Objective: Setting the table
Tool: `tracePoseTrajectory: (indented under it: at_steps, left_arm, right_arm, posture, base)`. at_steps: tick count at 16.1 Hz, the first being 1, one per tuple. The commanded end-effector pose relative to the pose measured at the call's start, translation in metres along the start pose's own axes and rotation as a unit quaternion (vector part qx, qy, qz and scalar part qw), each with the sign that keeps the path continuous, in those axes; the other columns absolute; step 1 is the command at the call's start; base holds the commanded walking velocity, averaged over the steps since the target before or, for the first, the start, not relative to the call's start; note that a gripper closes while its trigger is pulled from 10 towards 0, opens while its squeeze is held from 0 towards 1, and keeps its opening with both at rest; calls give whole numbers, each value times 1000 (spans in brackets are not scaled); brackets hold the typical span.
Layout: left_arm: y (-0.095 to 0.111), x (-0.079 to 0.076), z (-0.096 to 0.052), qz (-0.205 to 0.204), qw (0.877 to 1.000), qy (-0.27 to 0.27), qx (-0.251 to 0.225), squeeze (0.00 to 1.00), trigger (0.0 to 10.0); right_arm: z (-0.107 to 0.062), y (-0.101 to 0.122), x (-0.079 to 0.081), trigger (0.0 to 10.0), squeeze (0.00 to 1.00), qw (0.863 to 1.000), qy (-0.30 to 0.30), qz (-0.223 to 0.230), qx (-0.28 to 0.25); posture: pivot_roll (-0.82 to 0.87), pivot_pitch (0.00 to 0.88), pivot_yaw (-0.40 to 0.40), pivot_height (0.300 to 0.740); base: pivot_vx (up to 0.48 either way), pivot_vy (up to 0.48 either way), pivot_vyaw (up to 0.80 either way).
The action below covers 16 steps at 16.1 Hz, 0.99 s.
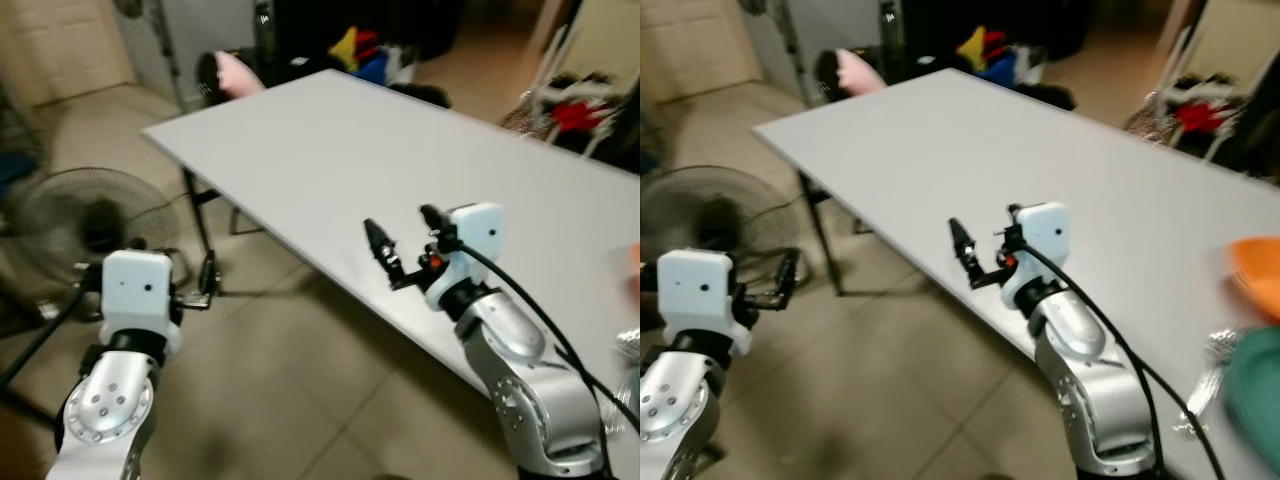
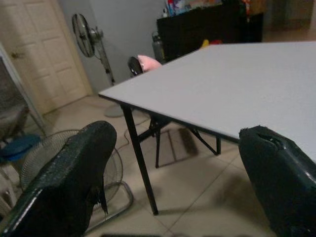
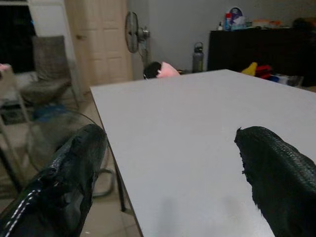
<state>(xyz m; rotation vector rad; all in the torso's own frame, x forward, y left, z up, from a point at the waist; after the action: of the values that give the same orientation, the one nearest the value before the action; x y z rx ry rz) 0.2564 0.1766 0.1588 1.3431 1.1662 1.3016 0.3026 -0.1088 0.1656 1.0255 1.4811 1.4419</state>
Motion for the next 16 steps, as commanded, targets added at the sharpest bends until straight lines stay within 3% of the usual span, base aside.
tracePoseTrajectory:
  at_steps: [1,2,3,4,5,7,11,14,16]
  left_arm:
    - [1,6,-2,8,1000,8,-2,0,10000]
    - [-2,12,-3,2,1000,18,-1,0,10000]
    - [-4,15,-4,2,1000,23,0,0,10000]
    - [-4,16,-4,5,1000,25,1,0,10000]
    - [-5,20,-5,12,999,33,1,0,10000]
    - [-3,23,-6,15,999,38,-5,0,10000]
    - [3,25,-7,15,999,42,-15,0,10000]
    - [6,24,-7,15,999,40,-19,0,10000]
    - [7,23,-7,14,999,40,-22,0,10000]
  right_arm:
    - [3,-2,-7,10000,1000,1000,-19,-3,2]
    - [4,-9,-18,10000,1000,999,-53,-4,9]
    - [4,-13,-25,10000,765,997,-73,-7,13]
    - [4,-15,-29,10000,0,996,-82,-7,14]
    - [2,-25,-38,10000,0,995,-99,-7,20]
    - [-1,-37,-39,10000,0,995,-83,-19,43]
    - [2,-29,-15,10000,0,999,-16,31,23]
    - [6,-24,2,10000,0,999,32,10,11]
    - [8,-21,6,10000,0,999,45,26,9]
  posture:
    - [-61,0,36,740]
    - [-61,0,36,740]
    - [-61,0,34,740]
    - [-61,0,32,740]
    - [-59,0,32,740]
    - [-56,0,30,740]
    - [-44,0,29,740]
    - [-36,0,29,740]
    - [-28,0,24,740]
  base:
    - [0,431,0]
    - [0,435,0]
    - [0,431,0]
    - [0,431,0]
    - [0,431,0]
    - [0,435,0]
    - [0,432,0]
    - [0,433,0]
    - [0,429,800]
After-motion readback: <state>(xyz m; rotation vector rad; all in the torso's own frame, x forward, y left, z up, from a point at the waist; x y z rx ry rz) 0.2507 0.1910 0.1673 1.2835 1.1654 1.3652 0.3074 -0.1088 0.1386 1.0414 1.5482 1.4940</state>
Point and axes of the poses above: a point about 5 cm out from each wrist's last joint towards the gripper, its own z axis pointing out of the wrist towards the gripper, its own y axis along the axis of the wrist's last joint, x = y × z, the point moved 5 cm from there along z, pointing out of the wrist towards the gripper, and after that the axes turned 3 degrees about -z, right-handed, at the moved point
